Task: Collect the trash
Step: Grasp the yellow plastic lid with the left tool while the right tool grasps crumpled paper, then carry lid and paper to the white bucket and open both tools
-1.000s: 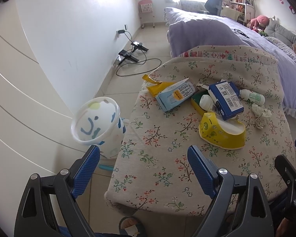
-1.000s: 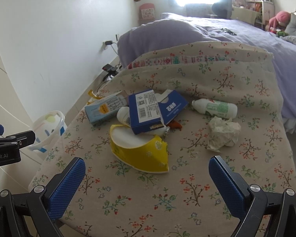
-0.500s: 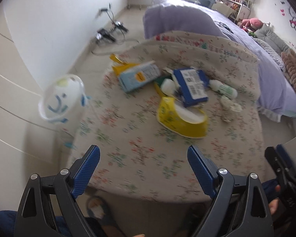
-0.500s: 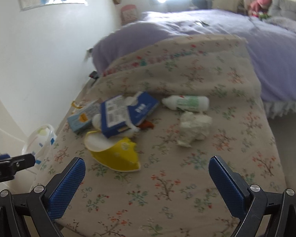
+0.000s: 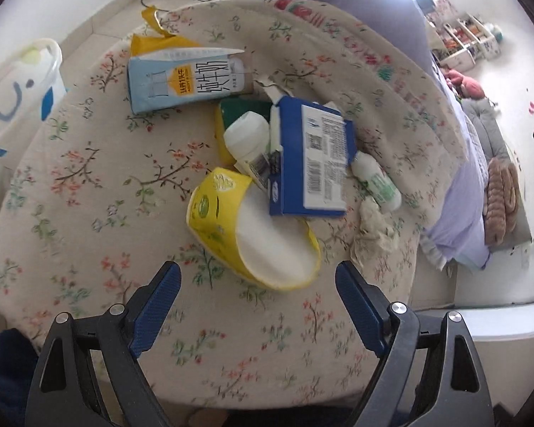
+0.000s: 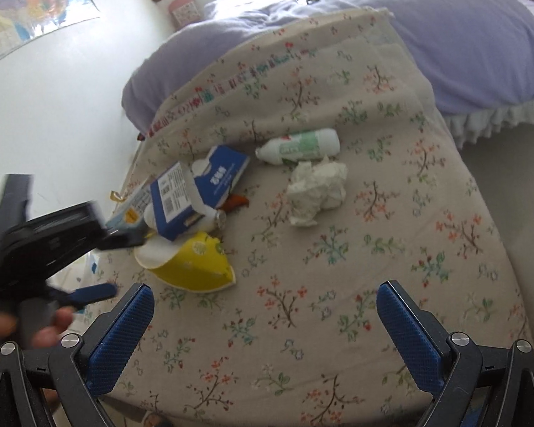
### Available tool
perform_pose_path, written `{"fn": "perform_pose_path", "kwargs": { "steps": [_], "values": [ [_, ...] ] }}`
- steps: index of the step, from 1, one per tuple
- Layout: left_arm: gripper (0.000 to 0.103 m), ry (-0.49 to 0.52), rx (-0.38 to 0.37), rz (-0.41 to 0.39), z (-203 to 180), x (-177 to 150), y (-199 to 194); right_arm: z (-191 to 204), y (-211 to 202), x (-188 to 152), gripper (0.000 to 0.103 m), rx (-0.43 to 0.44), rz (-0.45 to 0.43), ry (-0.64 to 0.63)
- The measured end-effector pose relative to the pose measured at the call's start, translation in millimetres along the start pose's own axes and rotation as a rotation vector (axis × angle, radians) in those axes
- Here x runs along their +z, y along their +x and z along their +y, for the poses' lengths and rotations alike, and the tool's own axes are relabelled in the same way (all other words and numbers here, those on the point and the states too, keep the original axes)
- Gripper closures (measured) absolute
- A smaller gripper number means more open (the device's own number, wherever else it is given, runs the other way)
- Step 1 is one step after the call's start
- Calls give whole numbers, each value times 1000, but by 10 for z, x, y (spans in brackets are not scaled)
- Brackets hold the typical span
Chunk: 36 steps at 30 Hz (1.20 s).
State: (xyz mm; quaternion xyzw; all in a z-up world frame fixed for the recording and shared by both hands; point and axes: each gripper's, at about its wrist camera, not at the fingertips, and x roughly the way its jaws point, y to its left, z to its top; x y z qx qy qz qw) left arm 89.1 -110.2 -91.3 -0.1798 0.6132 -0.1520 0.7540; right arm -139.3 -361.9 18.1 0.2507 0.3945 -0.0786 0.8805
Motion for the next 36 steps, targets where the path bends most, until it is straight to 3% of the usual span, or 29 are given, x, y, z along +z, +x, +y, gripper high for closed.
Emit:
{"fn": "perform_pose_path", "kwargs": {
  "steps": [2, 3, 5, 7, 14, 19, 23, 29, 31, 33, 36],
  "values": [
    [33, -22, -13, 18, 45, 33, 152, 4, 24, -47, 0, -18, 16, -1],
    [58, -35, -39, 45, 87, 33, 238, -2, 41, -66, 0, -25, 24, -2],
    [66, -74, -124, 56, 166, 23, 295, -31, 74, -87, 0, -35, 45, 12],
    [76, -44, -116, 29, 163, 17, 262, -73, 110, -73, 0, -50, 63, 44],
    [80, -11, -154, 28, 242, 9, 8, -45, 186, 131, 2, -81, 91, 146],
    [80, 45, -135, -20, 449, 116, -619, -151, 311, 364, 4, -61, 101, 264],
    [80, 105, -117, -96, 559, 275, -1145, -355, 690, 578, 15, -83, 131, 347],
    [80, 142, -57, -153, 850, 557, -1468, -380, 1403, 843, 29, -102, 195, 303],
    [80, 133, -60, -164, 998, 657, -1476, -358, 1579, 859, 38, -152, 221, 270],
    [80, 89, -80, -149, 1207, 738, -1428, -336, 1722, 826, 66, -180, 249, 235],
    [80, 33, -99, -117, 1449, 820, -1384, -340, 1647, 755, 76, -176, 194, 236]
  ]
}}
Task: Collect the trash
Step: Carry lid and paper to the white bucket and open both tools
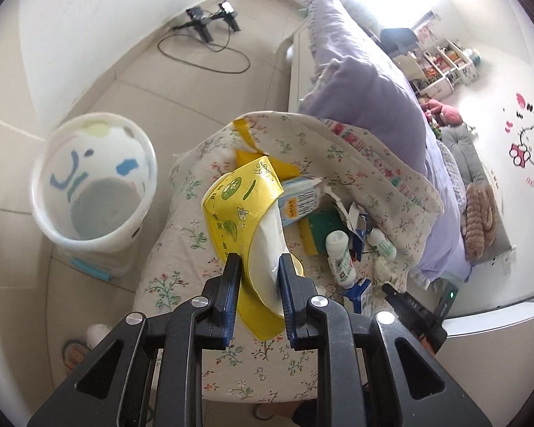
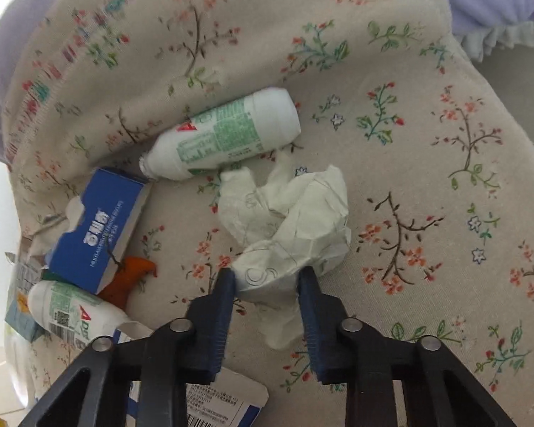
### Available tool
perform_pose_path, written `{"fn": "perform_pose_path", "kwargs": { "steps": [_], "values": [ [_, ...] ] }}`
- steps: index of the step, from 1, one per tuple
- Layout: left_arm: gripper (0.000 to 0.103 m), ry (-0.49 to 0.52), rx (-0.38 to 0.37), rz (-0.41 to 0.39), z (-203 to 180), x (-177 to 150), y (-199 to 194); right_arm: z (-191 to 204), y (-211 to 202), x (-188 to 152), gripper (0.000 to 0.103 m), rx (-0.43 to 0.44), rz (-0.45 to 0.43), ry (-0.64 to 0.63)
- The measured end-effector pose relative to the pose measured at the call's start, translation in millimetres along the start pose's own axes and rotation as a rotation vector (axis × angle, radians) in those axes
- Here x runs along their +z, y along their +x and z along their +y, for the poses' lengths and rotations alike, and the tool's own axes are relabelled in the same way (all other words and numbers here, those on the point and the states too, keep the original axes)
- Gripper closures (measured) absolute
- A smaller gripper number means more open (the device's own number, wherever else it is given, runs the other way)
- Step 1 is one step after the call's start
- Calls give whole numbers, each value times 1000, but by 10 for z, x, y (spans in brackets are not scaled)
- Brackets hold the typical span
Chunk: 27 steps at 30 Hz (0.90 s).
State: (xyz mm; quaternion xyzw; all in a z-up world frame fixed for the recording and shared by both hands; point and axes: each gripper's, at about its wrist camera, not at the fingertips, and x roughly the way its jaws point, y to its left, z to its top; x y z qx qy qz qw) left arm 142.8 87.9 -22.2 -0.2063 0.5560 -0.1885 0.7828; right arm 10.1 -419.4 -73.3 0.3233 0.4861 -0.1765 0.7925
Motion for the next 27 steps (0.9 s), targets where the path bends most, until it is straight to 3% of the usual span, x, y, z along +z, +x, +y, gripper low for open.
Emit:
{"fn": "perform_pose_path", "kwargs": {
  "steps": [8, 15, 18, 27],
  "values": [
    [80, -59, 22, -39, 402, 223, -161, 98, -767, -104, 77, 146, -206, -6],
    [80, -116, 58, -89, 780, 511, -340, 835, -1073, -244, 77, 279, -332, -242],
    [80, -139, 82, -97, 938, 580, -365, 1164, -1043, -342, 77, 352, -330, -313],
    [80, -185, 168, -120, 1246, 711, -370, 2375, -654, -873, 76, 504, -185, -529]
  ]
}}
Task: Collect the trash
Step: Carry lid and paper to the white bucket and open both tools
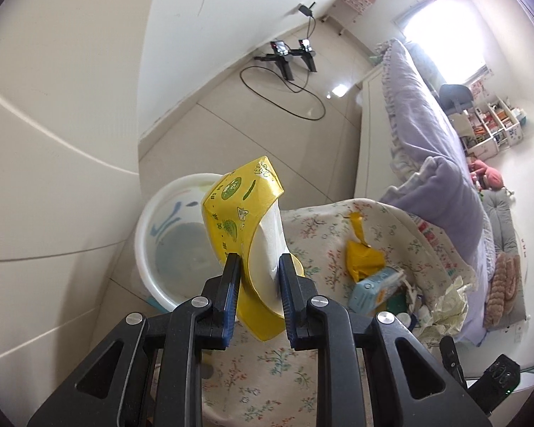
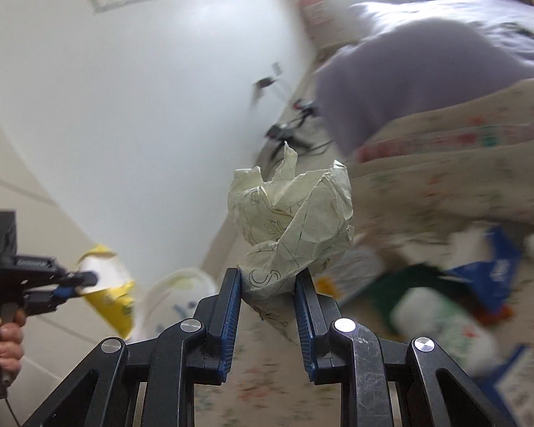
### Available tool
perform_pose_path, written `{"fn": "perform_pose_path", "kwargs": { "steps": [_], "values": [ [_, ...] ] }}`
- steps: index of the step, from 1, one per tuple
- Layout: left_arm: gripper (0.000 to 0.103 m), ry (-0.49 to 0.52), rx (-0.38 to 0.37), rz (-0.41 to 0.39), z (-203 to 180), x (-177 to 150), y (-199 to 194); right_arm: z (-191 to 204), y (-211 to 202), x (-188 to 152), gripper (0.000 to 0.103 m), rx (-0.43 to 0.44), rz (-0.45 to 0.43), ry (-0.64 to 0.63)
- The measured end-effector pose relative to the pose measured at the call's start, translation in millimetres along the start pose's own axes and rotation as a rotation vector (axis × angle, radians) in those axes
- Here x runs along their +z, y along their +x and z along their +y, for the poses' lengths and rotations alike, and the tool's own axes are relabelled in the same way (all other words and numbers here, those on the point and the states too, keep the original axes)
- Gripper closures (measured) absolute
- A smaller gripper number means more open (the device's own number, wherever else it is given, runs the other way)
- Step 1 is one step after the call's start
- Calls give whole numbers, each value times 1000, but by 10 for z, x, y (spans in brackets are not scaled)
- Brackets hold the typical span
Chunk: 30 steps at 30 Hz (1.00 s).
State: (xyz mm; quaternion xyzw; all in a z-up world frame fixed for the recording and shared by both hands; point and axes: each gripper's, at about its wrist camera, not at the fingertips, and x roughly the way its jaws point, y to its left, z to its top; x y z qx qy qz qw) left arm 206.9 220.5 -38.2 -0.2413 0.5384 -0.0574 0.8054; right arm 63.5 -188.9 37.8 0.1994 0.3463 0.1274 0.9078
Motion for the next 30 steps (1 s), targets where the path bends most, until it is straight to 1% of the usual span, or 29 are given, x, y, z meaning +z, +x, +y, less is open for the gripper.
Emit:
{"fn": "perform_pose_path", "kwargs": {
  "steps": [4, 6, 9, 12, 17, 19, 22, 26, 28, 30],
  "values": [
    [80, 6, 55, -4, 51, 43, 82, 454, 457, -54, 76, 82, 82, -52],
    [80, -2, 69, 9, 80, 64, 144, 657, 658, -83, 76, 119, 115, -69],
    [79, -1, 92, 11, 111, 101, 205, 927, 960, -110, 76, 154, 164, -101],
    [79, 2, 115, 9, 144, 134, 257, 1117, 1247, -138, 76, 173, 213, -124],
    [79, 2, 145, 23, 208, 182, 397, 1238, 1668, -235, 76, 175, 299, -152],
    [79, -8, 155, 30, 232, 200, 448, 1241, 1824, -284, 76, 165, 330, -160],
    [78, 3, 177, 28, 218, 225, 506, 1208, 2072, -354, 76, 158, 373, -155],
    [77, 0, 213, 39, 271, 265, 640, 1170, 2288, -416, 76, 158, 407, -141],
    [76, -24, 216, 51, 330, 290, 695, 1167, 2387, -436, 76, 157, 420, -140],
    [74, -47, 203, 57, 380, 320, 739, 1161, 2460, -462, 75, 152, 433, -145]
  ]
}}
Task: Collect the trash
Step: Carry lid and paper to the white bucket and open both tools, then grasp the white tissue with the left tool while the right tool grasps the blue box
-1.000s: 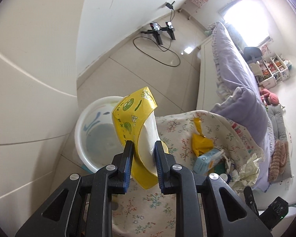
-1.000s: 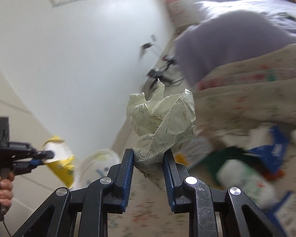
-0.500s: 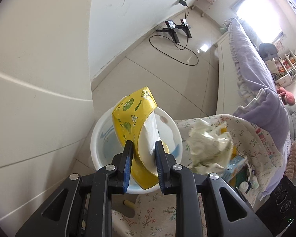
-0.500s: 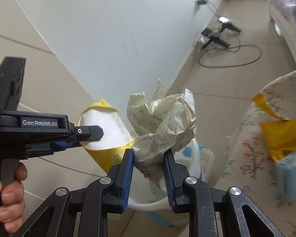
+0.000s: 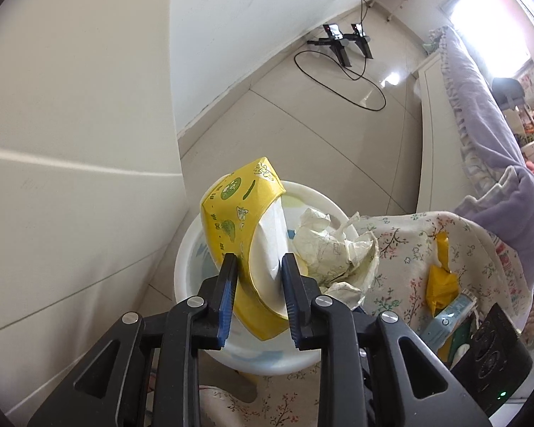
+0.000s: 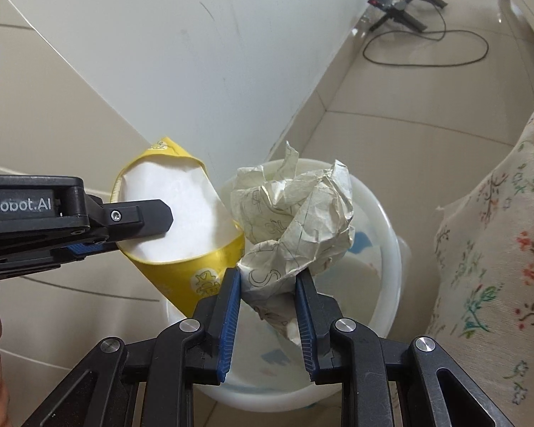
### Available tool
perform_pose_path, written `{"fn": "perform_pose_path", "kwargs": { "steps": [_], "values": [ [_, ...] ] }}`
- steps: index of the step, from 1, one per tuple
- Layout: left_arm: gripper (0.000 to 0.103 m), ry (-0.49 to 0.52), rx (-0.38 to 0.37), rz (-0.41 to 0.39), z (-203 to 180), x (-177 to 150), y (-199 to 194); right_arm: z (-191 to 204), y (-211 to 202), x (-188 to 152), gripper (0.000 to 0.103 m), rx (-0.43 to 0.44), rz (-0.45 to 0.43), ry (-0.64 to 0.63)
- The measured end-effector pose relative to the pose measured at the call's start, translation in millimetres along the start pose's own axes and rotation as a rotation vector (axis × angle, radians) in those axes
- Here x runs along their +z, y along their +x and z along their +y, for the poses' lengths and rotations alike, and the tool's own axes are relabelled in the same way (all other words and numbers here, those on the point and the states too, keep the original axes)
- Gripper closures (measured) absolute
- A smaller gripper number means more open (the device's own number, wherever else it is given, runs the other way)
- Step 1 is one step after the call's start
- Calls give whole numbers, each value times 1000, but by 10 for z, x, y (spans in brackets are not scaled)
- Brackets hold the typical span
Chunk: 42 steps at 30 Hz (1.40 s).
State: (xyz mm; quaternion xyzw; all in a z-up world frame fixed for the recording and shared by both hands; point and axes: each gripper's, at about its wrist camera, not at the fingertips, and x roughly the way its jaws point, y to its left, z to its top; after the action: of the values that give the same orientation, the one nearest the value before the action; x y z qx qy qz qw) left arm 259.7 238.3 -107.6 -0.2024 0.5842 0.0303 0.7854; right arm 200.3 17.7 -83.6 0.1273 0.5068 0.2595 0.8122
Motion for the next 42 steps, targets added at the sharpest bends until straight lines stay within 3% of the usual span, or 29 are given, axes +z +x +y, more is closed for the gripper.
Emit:
{"fn": "perform_pose_path", "kwargs": {
  "steps": [5, 8, 10, 12, 15, 20, 23, 29, 34, 40, 42],
  "values": [
    [61, 5, 6, 61, -1, 24, 88, -5, 183, 33, 73, -17, 36, -17],
    [51, -22, 2, 54, 17, 29, 56, -2, 299, 29, 70, -32, 62, -34],
    [50, -33, -14, 57, 3, 30, 23, -23, 337, 27, 60, -41, 68, -29],
    [50, -32, -26, 47, -29, 28, -33, -64, 344, 29, 42, -40, 62, -10],
    [50, -16, -16, 28, -79, 13, -114, -123, 257, 53, 40, -21, 48, 15],
    [50, -17, -36, 12, -152, -29, -220, -178, -256, 43, 39, -9, -10, 21],
    [50, 32, -51, 7, -340, -124, -285, -299, -727, -34, 37, -22, -50, 37],
    [49, 161, -95, 18, -837, -482, -375, -641, -1791, -163, 36, -133, -144, 39],
    [49, 280, -180, 94, -1339, -947, -333, -988, -2514, -283, 30, -265, -213, 93],
    [48, 393, -230, 153, -1797, -1499, -207, -1423, -2872, -449, 29, -418, -121, 133],
    [48, 445, -246, 166, -1948, -1680, -150, -1532, -2966, -532, 29, -433, -84, 119]
  ]
}}
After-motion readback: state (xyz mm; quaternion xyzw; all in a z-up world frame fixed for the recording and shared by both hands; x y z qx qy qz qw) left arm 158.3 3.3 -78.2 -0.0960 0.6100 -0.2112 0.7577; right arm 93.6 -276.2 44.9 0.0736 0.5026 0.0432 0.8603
